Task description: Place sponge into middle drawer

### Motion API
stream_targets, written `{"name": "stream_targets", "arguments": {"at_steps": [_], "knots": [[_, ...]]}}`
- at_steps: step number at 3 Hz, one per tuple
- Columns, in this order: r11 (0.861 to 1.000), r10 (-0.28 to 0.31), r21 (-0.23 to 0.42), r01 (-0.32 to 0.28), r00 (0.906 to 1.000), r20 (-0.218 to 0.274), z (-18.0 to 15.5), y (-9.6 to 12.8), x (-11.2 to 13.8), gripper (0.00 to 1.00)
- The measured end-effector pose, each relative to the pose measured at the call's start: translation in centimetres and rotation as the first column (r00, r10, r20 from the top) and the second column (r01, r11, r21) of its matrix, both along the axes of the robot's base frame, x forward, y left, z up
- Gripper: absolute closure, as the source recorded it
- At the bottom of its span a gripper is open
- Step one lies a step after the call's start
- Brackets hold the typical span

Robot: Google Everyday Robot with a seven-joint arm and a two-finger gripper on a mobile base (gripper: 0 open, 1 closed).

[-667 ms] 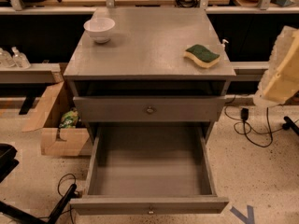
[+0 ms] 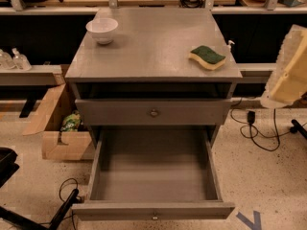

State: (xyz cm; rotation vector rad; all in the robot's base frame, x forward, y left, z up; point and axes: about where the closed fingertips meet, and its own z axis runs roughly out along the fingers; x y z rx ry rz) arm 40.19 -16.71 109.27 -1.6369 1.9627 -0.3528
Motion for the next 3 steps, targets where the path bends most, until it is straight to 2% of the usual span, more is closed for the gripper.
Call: {"name": "stream_targets", "arguments": {"at_steps": [1, 2, 3], "knots": [[0.998, -0.062, 0.033, 0.062, 0.9981, -0.005, 0.3, -1.1, 2.2, 0.00], [0.978, -0.168, 0.124, 0.170, 0.9854, -0.032, -1.1, -3.4, 6.0, 0.00], [0.939, -0.243, 0.244, 0.244, 0.9694, -0.036, -3.4, -4.8, 10.3, 0.00]]}}
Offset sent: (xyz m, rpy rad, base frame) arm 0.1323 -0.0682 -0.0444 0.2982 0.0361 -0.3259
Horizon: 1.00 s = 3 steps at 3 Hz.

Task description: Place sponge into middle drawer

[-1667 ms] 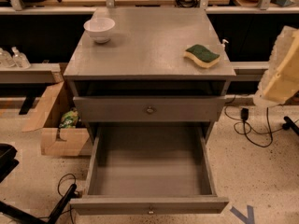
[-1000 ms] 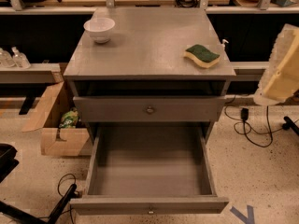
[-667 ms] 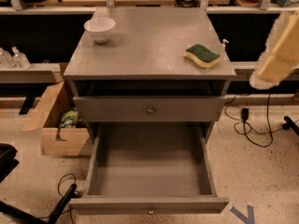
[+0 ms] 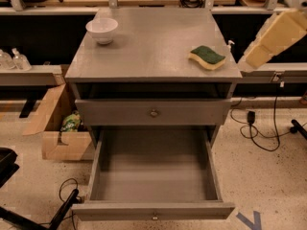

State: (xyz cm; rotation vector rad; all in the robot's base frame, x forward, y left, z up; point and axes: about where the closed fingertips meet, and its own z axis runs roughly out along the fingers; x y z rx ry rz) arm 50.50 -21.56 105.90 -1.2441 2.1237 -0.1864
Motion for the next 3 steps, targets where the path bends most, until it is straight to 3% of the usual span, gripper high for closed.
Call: {"name": "stream_targets", "arguments": {"at_steps": [1, 2, 3], "knots": [[0.992, -0.054, 0.116, 0.049, 0.9980, 0.034, -2.9, -0.9, 3.3, 0.00], [0.984, -0.060, 0.172, 0.043, 0.9934, 0.098, -4.5, -1.3, 4.9, 0.00], [0.983, -0.063, 0.180, 0.039, 0.9899, 0.127, -4.0, -1.3, 5.4, 0.00]]}}
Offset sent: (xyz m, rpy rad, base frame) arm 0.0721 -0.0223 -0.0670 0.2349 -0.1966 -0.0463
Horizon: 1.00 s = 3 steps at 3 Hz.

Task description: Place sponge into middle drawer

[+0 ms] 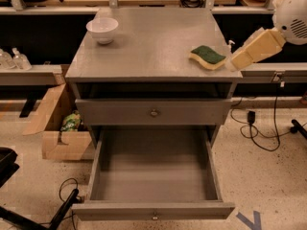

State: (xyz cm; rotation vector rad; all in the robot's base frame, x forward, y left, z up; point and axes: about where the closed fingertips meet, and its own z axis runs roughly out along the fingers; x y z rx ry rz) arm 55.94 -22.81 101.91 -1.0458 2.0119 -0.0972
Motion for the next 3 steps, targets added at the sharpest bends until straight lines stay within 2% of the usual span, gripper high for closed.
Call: {"name": "stream_targets", "arguments": {"at_steps": [1, 2, 3], "knots": [[0.998, 0.019, 0.062, -0.019, 0.9998, 0.003, -1.5, 0.3, 1.9, 0.00], [0.983, 0.061, 0.175, -0.063, 0.9980, 0.018, -3.1, 0.7, 7.1, 0.00], [0.964, 0.074, 0.254, -0.076, 0.9971, 0.017, -4.5, 0.3, 12.5, 0.00]]}}
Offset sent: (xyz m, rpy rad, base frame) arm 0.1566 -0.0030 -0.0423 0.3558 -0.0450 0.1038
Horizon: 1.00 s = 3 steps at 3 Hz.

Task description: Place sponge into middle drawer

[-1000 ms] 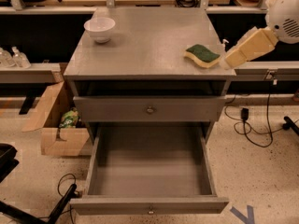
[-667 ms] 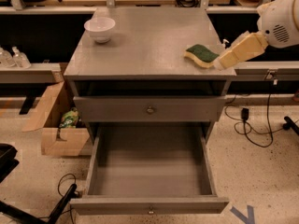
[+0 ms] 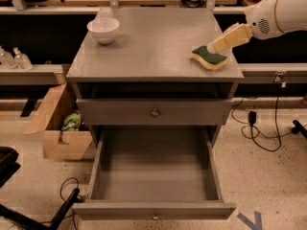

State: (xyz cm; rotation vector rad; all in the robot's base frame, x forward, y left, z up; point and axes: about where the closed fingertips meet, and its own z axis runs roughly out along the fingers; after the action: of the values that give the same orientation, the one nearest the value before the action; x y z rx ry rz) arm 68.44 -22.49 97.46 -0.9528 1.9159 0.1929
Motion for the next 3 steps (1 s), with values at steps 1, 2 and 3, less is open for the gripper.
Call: {"name": "stream_targets", "arguments": {"at_steps": [1, 2, 3], "knots": [[0.998, -0.004, 0.058, 0.005, 0.9999, -0.016, -2.1, -0.3, 5.4, 0.00], [0.997, -0.016, 0.074, 0.019, 0.9991, -0.038, -4.2, -0.5, 7.8, 0.00], [0.997, -0.023, 0.066, 0.026, 0.9984, -0.052, -6.8, -0.8, 9.5, 0.00]]}}
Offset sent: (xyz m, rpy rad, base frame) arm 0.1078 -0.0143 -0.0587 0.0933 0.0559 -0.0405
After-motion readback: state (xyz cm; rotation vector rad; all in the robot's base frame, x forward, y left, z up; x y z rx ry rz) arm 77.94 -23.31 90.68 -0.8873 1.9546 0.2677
